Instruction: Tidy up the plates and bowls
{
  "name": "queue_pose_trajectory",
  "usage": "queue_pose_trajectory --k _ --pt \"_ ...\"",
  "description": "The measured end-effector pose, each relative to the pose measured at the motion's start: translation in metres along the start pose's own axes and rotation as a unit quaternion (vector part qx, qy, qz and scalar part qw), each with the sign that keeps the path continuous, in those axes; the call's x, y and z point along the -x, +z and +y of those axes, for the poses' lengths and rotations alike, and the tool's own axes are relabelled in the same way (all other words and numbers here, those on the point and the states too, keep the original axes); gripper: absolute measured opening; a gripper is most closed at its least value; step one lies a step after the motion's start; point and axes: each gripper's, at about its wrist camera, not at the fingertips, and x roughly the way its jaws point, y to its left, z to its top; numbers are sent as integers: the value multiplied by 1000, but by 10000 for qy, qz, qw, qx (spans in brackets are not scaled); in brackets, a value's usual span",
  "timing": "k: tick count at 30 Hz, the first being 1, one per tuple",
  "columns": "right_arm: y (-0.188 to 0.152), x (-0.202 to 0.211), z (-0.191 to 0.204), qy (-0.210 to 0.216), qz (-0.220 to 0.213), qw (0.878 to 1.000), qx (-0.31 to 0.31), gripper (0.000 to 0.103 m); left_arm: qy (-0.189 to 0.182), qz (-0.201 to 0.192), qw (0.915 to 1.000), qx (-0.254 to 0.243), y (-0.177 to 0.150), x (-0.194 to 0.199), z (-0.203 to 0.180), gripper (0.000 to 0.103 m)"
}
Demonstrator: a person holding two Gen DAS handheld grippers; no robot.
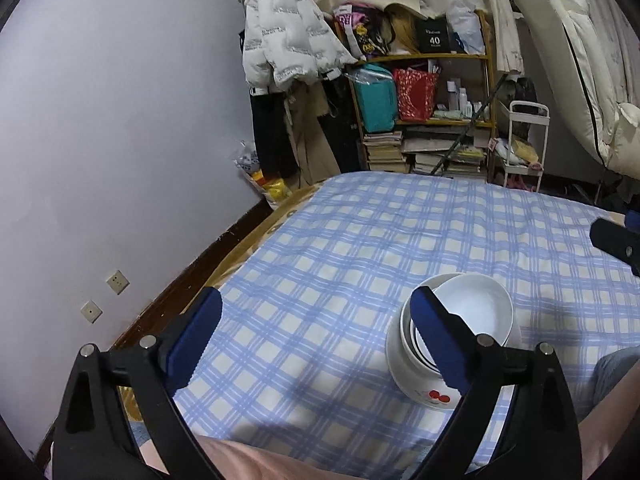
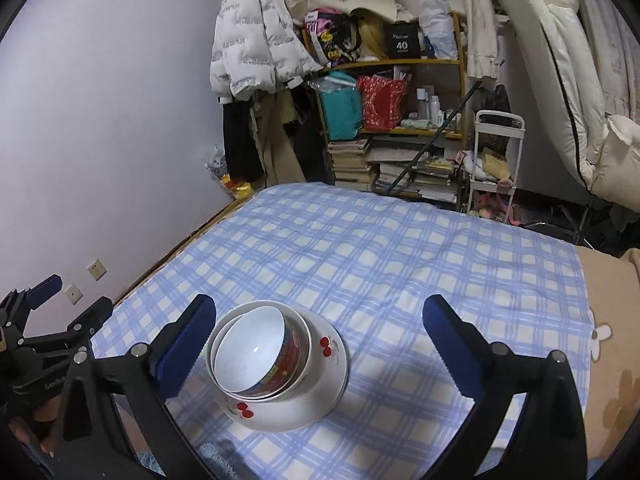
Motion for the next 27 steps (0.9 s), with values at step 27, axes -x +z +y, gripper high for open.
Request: queue_pose_trajectory --k 27 --pt "-30 10 8 -385 -542 9969 414 103 -22 -379 9992 76 -8 6 3 94"
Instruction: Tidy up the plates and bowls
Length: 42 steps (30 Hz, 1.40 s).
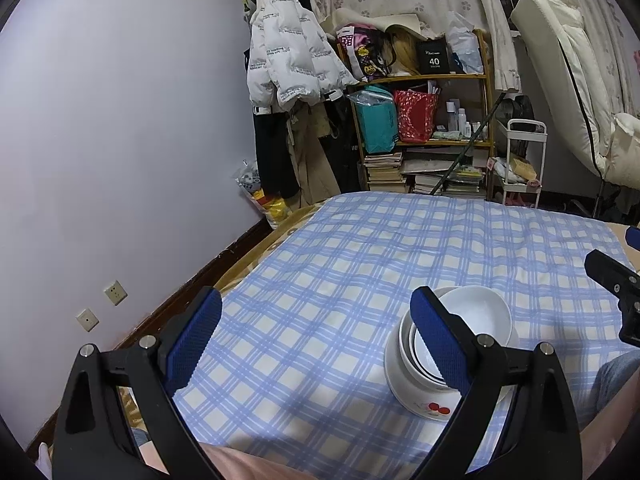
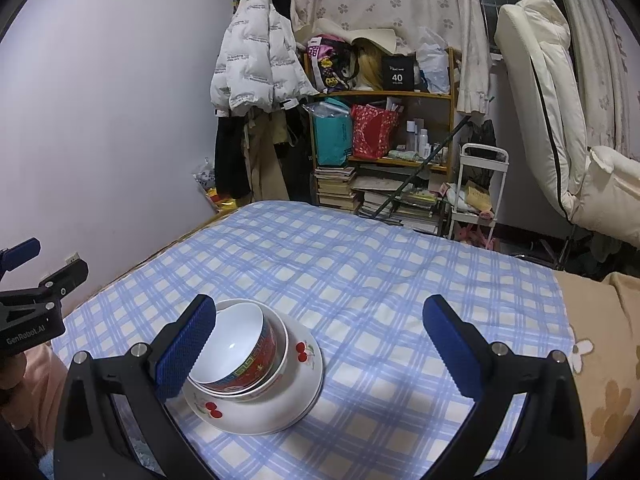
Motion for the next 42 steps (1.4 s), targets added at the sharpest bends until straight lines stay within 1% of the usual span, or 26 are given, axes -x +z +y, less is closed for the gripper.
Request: queue_pose_trajectory --k 12,33,42 --pt "-1 -2 -2 -4 13 10000 -24 103 -18 4 10000 -2 -1 -2 -1 94" --pt "-5 -3 -3 -114 -24 9999 -67 103 -306 -112 9994 -148 -1 -4 -15 94" --pt "-5 -3 -4 -113 -27 9999 -63 103 -242 -82 9995 -189 -2 -5 -13 94"
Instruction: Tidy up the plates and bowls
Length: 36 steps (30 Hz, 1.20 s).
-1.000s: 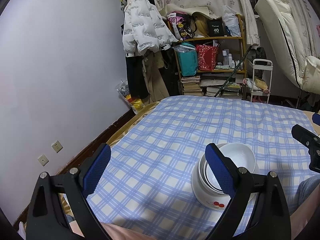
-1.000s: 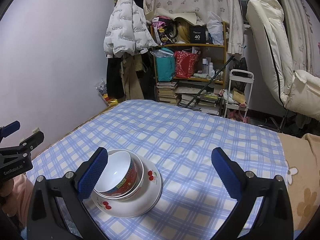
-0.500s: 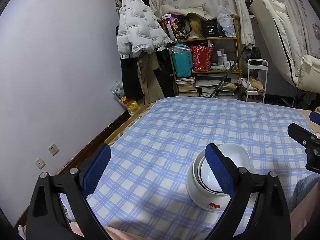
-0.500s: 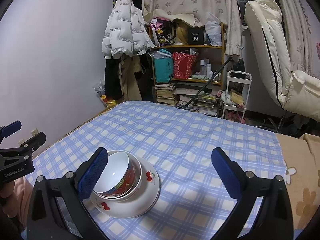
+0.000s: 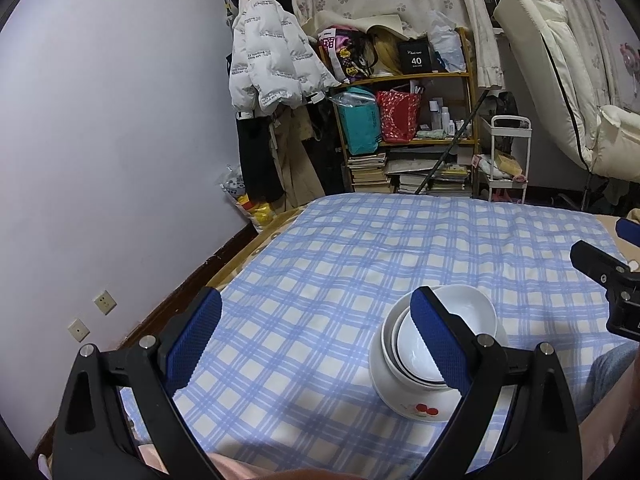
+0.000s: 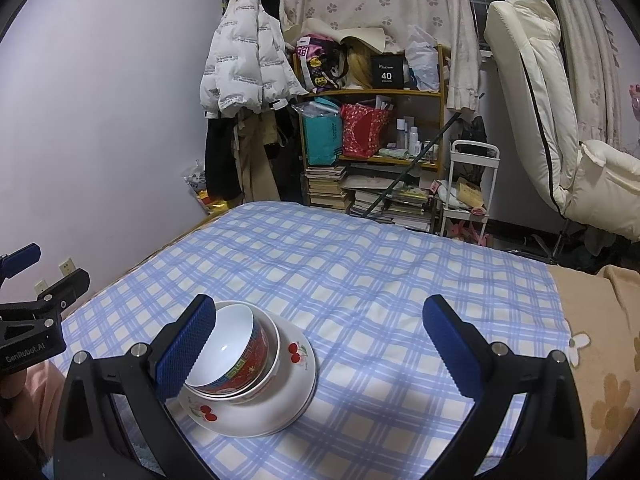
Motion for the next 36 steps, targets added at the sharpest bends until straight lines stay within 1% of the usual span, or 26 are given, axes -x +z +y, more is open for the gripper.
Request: queue_pose_trajectory --k 36 --pt "1 1 -4 -19 4 10000 -3 103 4 -44 10000 1 1 3 1 94"
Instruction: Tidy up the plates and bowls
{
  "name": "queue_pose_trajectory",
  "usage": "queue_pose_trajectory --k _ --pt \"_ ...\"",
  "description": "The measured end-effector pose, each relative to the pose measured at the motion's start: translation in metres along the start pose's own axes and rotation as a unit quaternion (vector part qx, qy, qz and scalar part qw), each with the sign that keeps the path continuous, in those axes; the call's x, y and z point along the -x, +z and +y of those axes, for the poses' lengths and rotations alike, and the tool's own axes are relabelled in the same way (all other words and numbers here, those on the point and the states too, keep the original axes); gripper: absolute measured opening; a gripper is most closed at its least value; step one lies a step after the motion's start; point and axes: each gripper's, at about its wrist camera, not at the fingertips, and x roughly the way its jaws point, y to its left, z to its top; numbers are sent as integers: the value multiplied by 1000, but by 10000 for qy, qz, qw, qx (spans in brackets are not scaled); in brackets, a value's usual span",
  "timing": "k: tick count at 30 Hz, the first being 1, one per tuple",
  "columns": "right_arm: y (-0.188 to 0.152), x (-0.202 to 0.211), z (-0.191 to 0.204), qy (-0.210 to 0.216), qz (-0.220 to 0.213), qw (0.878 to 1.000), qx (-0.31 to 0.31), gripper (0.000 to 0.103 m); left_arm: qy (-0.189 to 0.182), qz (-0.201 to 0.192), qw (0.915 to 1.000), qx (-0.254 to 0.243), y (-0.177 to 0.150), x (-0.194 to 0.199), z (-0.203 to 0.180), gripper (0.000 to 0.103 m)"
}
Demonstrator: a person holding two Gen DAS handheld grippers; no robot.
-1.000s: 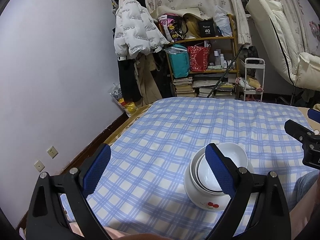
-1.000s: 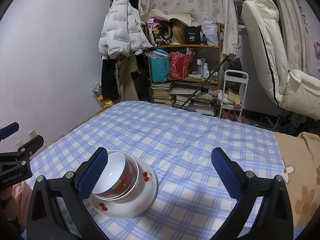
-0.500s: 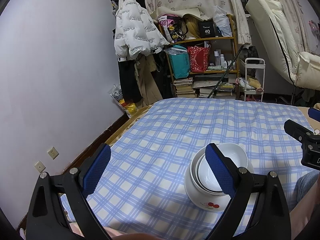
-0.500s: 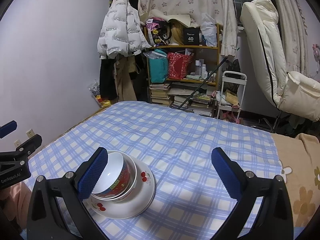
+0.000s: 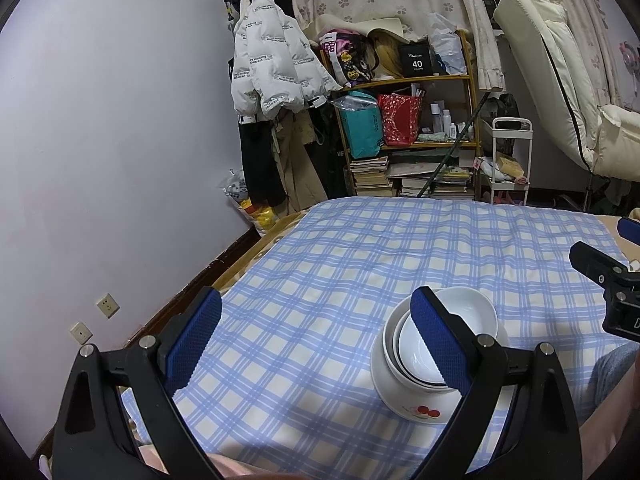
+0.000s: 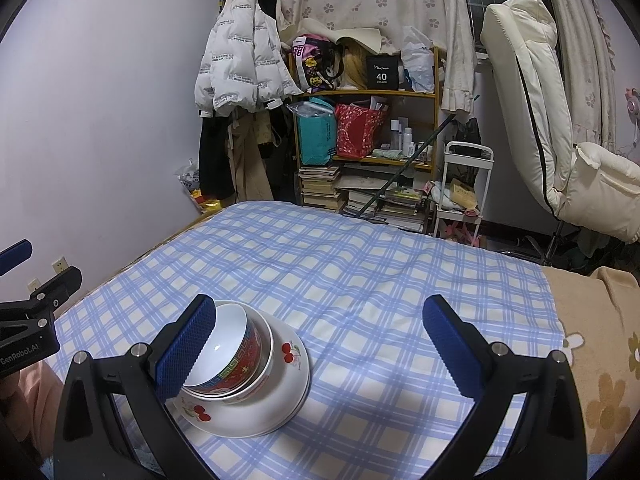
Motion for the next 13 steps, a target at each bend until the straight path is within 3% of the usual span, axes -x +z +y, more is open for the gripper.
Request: queue_pose_trajectory --k 13 --pt "1 0 -1 6 4 10000 13 103 -20 -3 10000 -8 1 0 1 94"
